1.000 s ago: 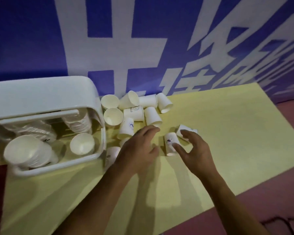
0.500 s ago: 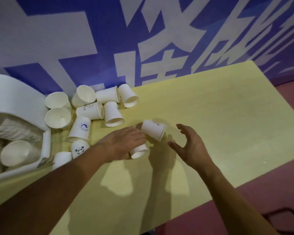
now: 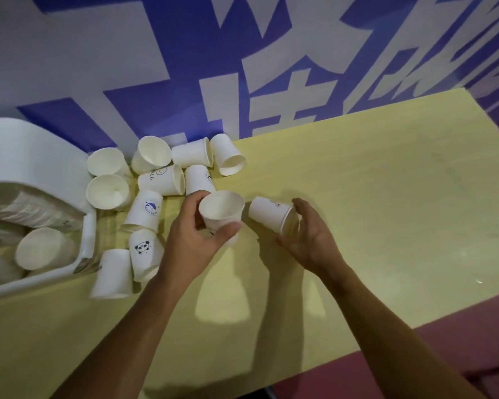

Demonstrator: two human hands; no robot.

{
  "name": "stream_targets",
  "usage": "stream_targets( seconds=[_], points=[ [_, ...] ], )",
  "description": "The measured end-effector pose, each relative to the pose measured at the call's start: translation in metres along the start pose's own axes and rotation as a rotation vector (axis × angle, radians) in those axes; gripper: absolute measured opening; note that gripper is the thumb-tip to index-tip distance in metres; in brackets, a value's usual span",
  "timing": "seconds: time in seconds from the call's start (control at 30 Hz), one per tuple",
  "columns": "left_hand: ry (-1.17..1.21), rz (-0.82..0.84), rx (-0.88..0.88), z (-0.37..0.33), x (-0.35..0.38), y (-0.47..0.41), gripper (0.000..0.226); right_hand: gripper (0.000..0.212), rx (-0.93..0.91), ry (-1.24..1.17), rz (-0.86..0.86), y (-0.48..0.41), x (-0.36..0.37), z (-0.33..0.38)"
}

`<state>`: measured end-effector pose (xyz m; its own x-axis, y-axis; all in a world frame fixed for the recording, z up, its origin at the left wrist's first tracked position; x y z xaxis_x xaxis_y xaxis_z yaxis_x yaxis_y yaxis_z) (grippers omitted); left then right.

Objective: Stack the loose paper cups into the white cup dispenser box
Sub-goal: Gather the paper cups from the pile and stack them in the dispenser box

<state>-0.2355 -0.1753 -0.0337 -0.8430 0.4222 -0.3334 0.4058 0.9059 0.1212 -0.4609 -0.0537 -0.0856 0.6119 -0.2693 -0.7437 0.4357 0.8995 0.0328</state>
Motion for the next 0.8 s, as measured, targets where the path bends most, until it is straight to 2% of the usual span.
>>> stream_targets(
  seconds=[0.2, 0.33, 0.43, 0.6, 0.8],
  points=[
    [0.098, -0.100, 0.042, 0.009, -0.053, 0.027, 0.060, 0.081, -0.148, -0.147, -0.115, 0.003, -0.020, 0.060],
    [0.112, -0.219, 0.066, 0.010, -0.113, 0.055, 0.061, 0.074, -0.260, -0.176, -0.080, 0.000, -0.010, 0.139],
    [0.073, -0.297, 0.090, 0.017, -0.163, 0.072, 0.056, 0.073, -0.320, -0.198, -0.044, 0.000, 0.013, 0.193],
    [-0.031, -0.384, 0.089, 0.042, -0.239, 0.093, 0.064, 0.074, -0.386, -0.217, 0.017, 0.007, 0.068, 0.268],
    [-0.076, -0.408, 0.118, 0.065, -0.299, 0.104, 0.067, 0.075, -0.396, -0.275, 0.036, 0.009, 0.132, 0.333]
  ],
)
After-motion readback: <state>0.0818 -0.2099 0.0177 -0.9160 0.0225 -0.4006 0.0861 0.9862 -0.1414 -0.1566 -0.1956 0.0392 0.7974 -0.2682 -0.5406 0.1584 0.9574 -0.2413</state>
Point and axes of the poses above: each hand's wrist, its own y-axis away from the middle knuckle, its own x-axis out of the palm, z = x × y, the point moved 2 cm from there along -y, towards the middle knuckle, and after that the axes turned 3 degrees about -x, right-handed, at the moved point
